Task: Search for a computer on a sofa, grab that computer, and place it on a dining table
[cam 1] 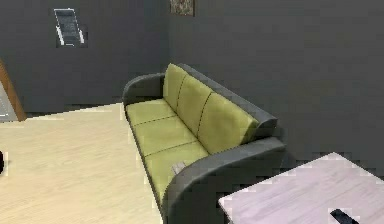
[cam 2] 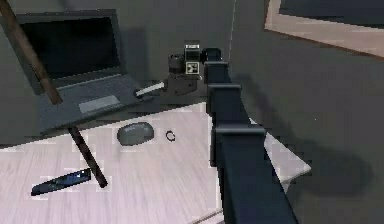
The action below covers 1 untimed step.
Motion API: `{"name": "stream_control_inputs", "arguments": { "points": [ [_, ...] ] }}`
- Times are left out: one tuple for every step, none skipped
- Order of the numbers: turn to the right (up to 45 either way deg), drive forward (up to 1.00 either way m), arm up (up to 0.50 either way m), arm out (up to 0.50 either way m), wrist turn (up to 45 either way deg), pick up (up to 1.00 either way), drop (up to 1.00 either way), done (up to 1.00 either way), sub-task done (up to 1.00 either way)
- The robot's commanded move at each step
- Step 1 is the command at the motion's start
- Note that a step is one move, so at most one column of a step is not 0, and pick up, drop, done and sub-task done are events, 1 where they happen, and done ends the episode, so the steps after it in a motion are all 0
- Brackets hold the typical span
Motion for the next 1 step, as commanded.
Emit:
{"name": "stream_control_inputs", "arguments": {
  "points": [
    [0.0,0.00,-0.04,0.00,0.0,0.00,0.00,0.00,0.00]
  ]
}}
